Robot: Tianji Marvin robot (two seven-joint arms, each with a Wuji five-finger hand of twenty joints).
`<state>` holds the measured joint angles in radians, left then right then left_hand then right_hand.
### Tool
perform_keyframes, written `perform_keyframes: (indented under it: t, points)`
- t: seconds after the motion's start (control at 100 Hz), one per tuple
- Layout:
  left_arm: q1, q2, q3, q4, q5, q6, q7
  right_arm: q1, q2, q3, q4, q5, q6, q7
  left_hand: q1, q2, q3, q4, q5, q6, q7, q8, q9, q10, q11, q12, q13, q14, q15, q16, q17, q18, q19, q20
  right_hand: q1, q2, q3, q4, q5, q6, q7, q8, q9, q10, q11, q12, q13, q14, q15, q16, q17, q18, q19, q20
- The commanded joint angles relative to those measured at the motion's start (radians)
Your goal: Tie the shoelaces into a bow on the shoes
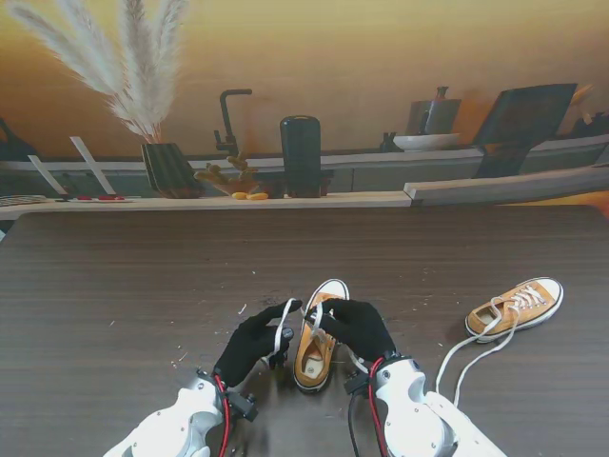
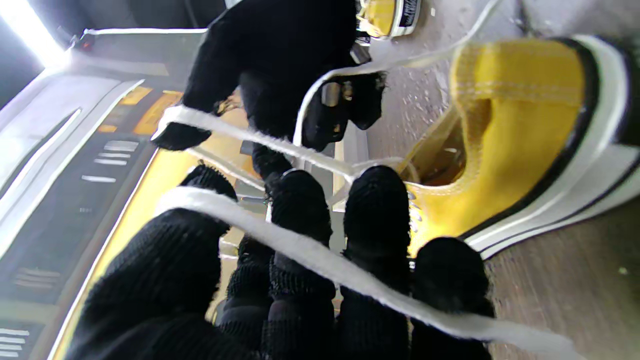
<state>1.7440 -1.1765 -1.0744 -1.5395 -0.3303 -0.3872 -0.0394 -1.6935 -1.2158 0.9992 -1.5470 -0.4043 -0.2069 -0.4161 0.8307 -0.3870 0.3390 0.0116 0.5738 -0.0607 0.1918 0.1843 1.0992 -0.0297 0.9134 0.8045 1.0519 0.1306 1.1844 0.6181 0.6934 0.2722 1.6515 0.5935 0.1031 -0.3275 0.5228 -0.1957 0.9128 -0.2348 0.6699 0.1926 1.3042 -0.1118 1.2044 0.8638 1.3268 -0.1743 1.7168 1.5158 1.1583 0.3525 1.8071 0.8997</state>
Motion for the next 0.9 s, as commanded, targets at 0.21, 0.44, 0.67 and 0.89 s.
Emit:
perform_keyframes:
  t: [0.21, 0.44, 0.67, 0.89]
  points:
    - [-0.017, -0.022, 0.041, 0.03, 0.115, -0.066, 0.101, 0.005, 0.008, -0.011, -0.016, -0.005, -0.009, 0.037, -0.034, -0.052, 0.032, -0.027, -0.039, -0.181, -0.017, -0.03, -0.015, -0.006, -0.013, 0.013, -0.016, -0.002, -0.017, 0.04, -0.022, 0.029, -0.017, 0.03, 0.028, -0.063, -0.031, -0.026, 0.055, -0.031, 0.031, 0.025, 0.032, 0.127, 0.009, 0.006, -0.007, -0.215, 0.042, 0.04, 0.025, -0.03, 0.253, -0.026]
    - [-0.024, -0.031, 0.058, 0.053, 0.247, -0.099, 0.184, 0.002, 0.011, -0.011, -0.028, 0.024, -0.012, 0.064, -0.035, -0.068, 0.045, -0.028, -0.044, -0.184, -0.017, -0.031, -0.022, -0.005, -0.018, 0.01, -0.025, 0.001, -0.027, 0.043, -0.033, 0.036, -0.032, 0.038, 0.045, -0.175, 0.075, -0.002, 0.057, -0.035, 0.028, 0.025, 0.001, 0.125, 0.007, 0.003, -0.007, -0.195, 0.015, 0.043, 0.024, -0.036, 0.241, -0.041]
    - [-0.028, -0.041, 0.068, 0.069, 0.379, -0.125, 0.272, -0.006, 0.017, -0.005, -0.052, 0.101, -0.007, 0.131, -0.036, -0.076, 0.058, -0.028, -0.048, -0.187, -0.018, -0.032, -0.024, -0.008, -0.021, 0.008, -0.025, -0.003, -0.032, 0.044, -0.033, 0.036, -0.036, 0.043, 0.147, -0.264, 0.1, 0.037, 0.03, -0.041, 0.024, 0.032, -0.072, 0.118, -0.008, -0.002, -0.009, -0.171, -0.02, 0.041, 0.022, -0.045, 0.204, -0.06]
    - [-0.033, -0.049, 0.077, 0.087, 0.454, -0.139, 0.33, -0.007, 0.016, -0.007, -0.064, 0.165, 0.015, 0.163, -0.04, -0.077, 0.072, -0.027, -0.043, -0.188, -0.015, -0.031, -0.025, -0.007, -0.021, 0.007, -0.028, -0.001, -0.036, 0.046, -0.035, 0.037, -0.042, 0.047, 0.314, -0.284, -0.002, 0.058, 0.086, -0.009, 0.046, 0.081, -0.115, 0.116, -0.026, -0.026, -0.009, -0.161, -0.047, 0.051, 0.02, -0.052, 0.186, -0.076]
